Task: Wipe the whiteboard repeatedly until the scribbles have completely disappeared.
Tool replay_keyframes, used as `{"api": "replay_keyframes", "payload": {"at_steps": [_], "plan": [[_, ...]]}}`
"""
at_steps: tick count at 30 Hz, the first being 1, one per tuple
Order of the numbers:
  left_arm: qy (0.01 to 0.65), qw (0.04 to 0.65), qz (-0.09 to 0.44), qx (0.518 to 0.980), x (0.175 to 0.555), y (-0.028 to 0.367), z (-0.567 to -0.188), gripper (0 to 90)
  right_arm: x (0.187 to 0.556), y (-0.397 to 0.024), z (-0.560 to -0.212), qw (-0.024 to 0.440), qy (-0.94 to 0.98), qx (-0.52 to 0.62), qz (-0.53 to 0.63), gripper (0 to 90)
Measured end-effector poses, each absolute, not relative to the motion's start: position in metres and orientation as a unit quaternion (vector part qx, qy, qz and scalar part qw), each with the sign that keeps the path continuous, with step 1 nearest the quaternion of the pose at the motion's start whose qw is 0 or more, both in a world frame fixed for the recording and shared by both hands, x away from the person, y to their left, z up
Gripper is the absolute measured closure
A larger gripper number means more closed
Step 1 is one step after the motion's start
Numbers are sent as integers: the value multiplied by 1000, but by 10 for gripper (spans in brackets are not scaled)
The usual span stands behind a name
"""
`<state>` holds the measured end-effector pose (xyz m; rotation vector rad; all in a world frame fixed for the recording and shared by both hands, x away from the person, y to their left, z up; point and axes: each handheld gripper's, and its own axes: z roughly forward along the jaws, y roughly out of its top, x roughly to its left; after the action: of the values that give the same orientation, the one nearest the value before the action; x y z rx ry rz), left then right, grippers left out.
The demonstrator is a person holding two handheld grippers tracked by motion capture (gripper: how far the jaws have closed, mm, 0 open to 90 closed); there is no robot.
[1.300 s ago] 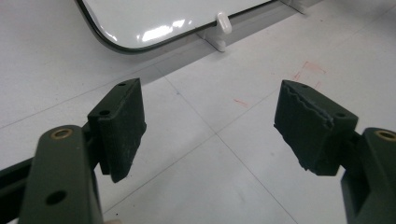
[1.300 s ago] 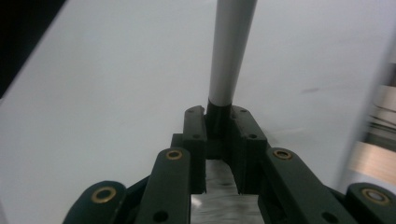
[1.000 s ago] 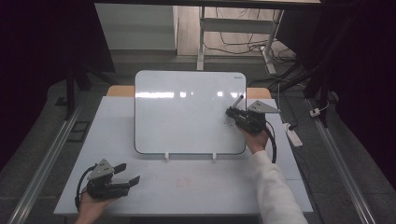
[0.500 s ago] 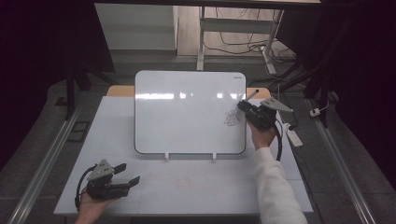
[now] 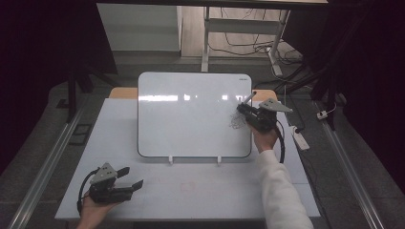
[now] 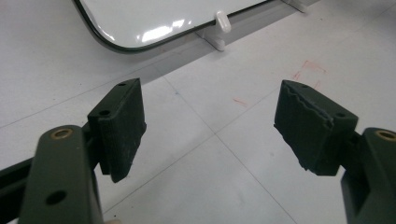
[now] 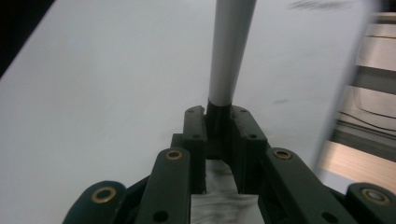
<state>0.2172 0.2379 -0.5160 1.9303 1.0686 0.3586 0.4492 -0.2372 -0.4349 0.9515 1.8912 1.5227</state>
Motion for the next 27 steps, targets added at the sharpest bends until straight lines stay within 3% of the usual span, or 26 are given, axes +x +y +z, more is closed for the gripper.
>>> {"api": "replay_keyframes", "payload": {"at_steps": [6,11,16,22,27], "plan": [[431,438,143,776,218,238,-516,253,438,-220,-446,240,741,303,549,777],[428,439,144,777,216,236,-515,253,440,-240,-442,282,693,358,559,777],[430,437,142,777,219,236,-517,253,432,-229,-448,270,732,310,543,777],[428,438,144,777,217,235,-516,253,442,-256,-440,282,677,375,567,777],[430,437,142,777,218,236,-517,253,435,-244,-445,273,726,325,541,777]]}}
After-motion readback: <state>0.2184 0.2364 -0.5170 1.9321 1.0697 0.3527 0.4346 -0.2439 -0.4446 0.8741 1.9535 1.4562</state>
